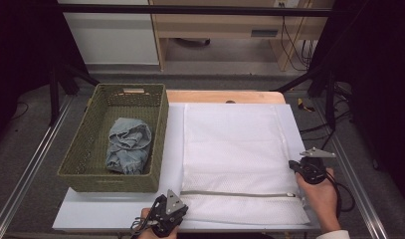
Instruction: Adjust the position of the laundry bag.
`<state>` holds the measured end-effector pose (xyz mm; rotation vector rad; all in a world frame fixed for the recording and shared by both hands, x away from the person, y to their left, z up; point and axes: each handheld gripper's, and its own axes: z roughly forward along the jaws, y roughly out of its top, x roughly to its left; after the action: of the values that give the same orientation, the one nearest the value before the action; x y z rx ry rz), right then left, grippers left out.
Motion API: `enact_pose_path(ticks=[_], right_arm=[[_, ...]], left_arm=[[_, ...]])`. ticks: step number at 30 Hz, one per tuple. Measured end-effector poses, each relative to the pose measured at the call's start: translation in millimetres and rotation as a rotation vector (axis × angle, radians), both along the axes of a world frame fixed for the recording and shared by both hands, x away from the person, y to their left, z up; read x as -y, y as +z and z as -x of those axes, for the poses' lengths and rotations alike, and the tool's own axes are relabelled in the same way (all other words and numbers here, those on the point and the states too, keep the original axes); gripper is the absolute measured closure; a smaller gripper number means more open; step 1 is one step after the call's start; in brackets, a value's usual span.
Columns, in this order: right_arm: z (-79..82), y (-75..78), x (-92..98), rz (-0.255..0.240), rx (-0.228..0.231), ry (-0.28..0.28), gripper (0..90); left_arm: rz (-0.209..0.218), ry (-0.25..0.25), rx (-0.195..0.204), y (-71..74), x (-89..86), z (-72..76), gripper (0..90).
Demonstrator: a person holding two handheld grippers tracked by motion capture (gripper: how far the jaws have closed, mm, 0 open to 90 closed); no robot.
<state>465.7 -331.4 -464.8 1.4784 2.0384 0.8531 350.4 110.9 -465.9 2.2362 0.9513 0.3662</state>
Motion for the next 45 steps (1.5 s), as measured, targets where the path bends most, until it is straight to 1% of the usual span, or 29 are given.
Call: enact_pose_path(ticks=[5,9,11,12,13,14,15,16,18,19,20,21,22,23,24,25,26,27,28,29,30,31,33,37,39,41,42,44,45], right_arm=[[1.0,0.4,-0.3,-0.002,0.006,0.006,87.1],[2.3,1.1,-0.9,0.005,0.027,0.005,77.9],[2.9,1.7,-0.6,0.011,0.041,-0.003,71.3],[2.9,1.7,-0.6,0.011,0.041,-0.003,71.3],[3.2,2.1,-0.2,0.013,0.05,-0.006,68.4],[4.3,3.2,-0.2,0.009,0.054,-0.016,65.5],[5.3,3.8,0.2,0.008,0.063,-0.019,62.2],[7.8,5.7,0.5,-0.001,0.073,-0.03,55.5],[8.7,6.3,0.1,-0.012,0.076,-0.039,52.7],[10.5,7.9,0.9,-0.042,0.087,-0.038,49.6],[13.1,10.8,1.5,-0.076,0.116,-0.034,44.8],[13.1,10.8,1.5,-0.076,0.116,-0.034,44.8],[15.9,13.5,0.8,-0.088,0.139,-0.034,39.1],[15.9,13.5,0.8,-0.088,0.139,-0.034,39.1],[16.7,14.1,0.8,-0.086,0.151,-0.034,36.7],[18.9,15.9,0.2,-0.091,0.173,-0.03,34.2],[23.7,19.5,-1.5,-0.092,0.205,-0.02,28.4],[25.4,20.7,-2.2,-0.088,0.225,-0.016,26.2],[25.4,20.7,-2.2,-0.088,0.225,-0.016,26.2],[31.9,24.2,-4.9,-0.078,0.274,0.003,19.6],[34.7,25.9,-6.0,-0.077,0.286,0.005,17.7],[34.7,25.9,-6.0,-0.077,0.286,0.005,17.7],[39.5,28.0,-6.7,-0.072,0.31,0.011,13.5],[49.5,29.7,-4.9,-0.071,0.327,0.016,13.3],[59.7,30.1,-2.0,-0.071,0.337,0.031,11.9],[66.7,30.8,-0.4,-0.059,0.352,0.043,11.5],[66.7,30.8,-0.4,-0.059,0.352,0.043,11.5],[75.4,32.5,1.5,-0.052,0.361,0.064,10.6],[78.0,32.5,1.7,-0.054,0.357,0.069,10.5]], left_arm=[[-0.001,0.002,0.0,-0.1,-0.5,0.0,87.3],[0.003,0.011,0.007,0.3,-1.5,0.1,83.0],[0.005,0.021,0.023,0.9,-1.8,-0.2,73.1],[0.005,0.021,0.023,0.9,-1.8,-0.2,68.8],[0.007,0.024,0.03,1.5,-2.0,-0.5,68.8],[0.013,0.027,0.034,1.9,-1.8,-0.6,64.1],[0.015,0.03,0.039,2.3,-1.7,-0.8,58.7],[0.021,0.032,0.043,2.7,-1.4,-0.9,49.2],[0.029,0.022,0.049,3.8,-1.4,-1.5,46.8],[0.043,0.024,0.057,4.3,-0.7,-1.4,44.0],[0.058,0.025,0.065,5.1,0.1,-1.4,38.5],[0.058,0.025,0.065,5.1,0.1,-1.4,36.9],[0.071,0.018,0.073,6.1,0.5,-1.5,34.6],[0.071,0.018,0.073,6.1,0.5,-1.5,33.0],[0.084,0.018,0.085,6.7,1.0,-1.4,33.0],[0.092,0.016,0.095,7.5,1.5,-1.2,31.0],[0.101,0.011,0.122,9.1,2.6,-0.5,27.7],[0.109,0.005,0.139,9.8,3.2,-0.1,26.6],[0.109,0.005,0.139,9.8,3.2,-0.1,25.2],[0.12,0.001,0.153,10.6,3.5,0.3,23.7],[0.124,-0.004,0.161,11.0,3.3,0.3,22.1],[0.127,-0.003,0.166,11.0,3.2,0.2,22.1],[0.142,0.005,0.167,10.8,2.0,-0.4,18.5],[0.17,0.012,0.186,12.2,-0.2,-0.4,15.6],[0.19,0.016,0.195,13.0,-1.4,-0.9,13.3],[0.196,0.017,0.198,12.9,-1.7,-1.2,11.7],[0.203,0.015,0.198,12.8,-1.6,-1.2,11.7],[0.224,-0.002,0.206,13.4,-1.7,-0.7,9.9],[0.224,-0.002,0.206,13.4,-1.7,-0.7,9.6]])
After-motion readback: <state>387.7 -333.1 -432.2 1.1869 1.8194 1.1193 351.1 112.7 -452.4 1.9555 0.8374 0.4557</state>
